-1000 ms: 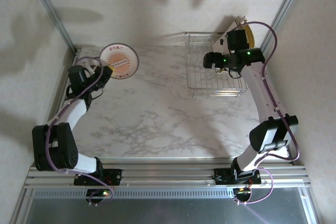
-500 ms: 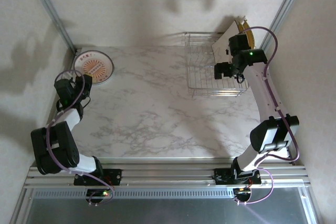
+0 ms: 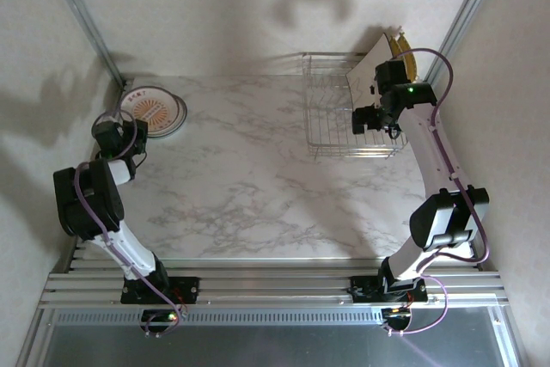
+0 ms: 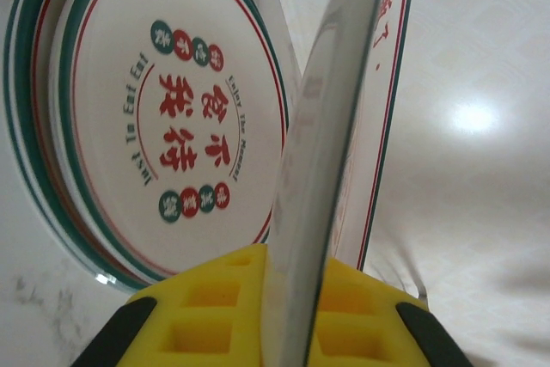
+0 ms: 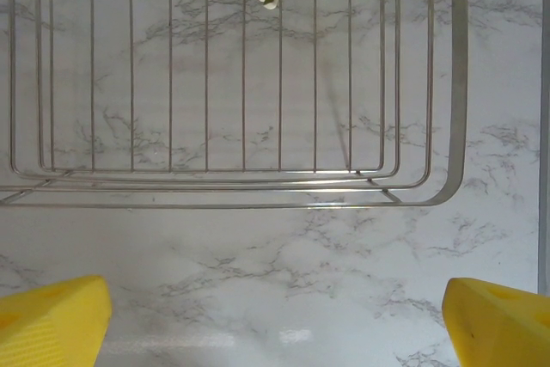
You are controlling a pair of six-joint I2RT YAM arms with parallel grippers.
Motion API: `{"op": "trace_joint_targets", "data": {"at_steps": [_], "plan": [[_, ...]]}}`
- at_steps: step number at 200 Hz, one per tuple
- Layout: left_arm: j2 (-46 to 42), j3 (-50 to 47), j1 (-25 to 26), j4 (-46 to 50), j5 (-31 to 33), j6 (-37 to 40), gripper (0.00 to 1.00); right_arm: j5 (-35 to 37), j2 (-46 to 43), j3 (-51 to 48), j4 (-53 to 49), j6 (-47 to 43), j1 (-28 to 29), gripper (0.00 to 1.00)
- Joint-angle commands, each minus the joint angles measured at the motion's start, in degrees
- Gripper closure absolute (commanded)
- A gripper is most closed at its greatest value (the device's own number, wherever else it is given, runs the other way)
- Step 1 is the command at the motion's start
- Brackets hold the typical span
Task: Unload the plates from the dish rack
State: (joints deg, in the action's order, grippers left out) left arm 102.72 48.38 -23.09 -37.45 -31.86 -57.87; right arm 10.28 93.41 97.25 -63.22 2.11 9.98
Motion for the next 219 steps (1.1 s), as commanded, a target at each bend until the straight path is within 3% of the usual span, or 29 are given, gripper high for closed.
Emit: {"op": "trace_joint_targets", "data": {"at_steps": [1, 170, 219], "plan": [[2.1, 3.8, -0.4, -2.1, 0.2, 1.1, 1.00, -1.3, 0.4, 0.7, 0.0, -0.4, -0.4, 0.01], [11.4, 14.0, 2.0, 12.2, 3.6, 8.8, 1.00, -4.7, 2.2, 1.6, 1.2, -0.3, -0.4, 0.01], [10.8, 16.2, 2.7, 19.3, 6.3, 14.3, 0.75, -4.9, 2.3, 2.0, 1.0, -0.6, -0.3, 0.01]]}}
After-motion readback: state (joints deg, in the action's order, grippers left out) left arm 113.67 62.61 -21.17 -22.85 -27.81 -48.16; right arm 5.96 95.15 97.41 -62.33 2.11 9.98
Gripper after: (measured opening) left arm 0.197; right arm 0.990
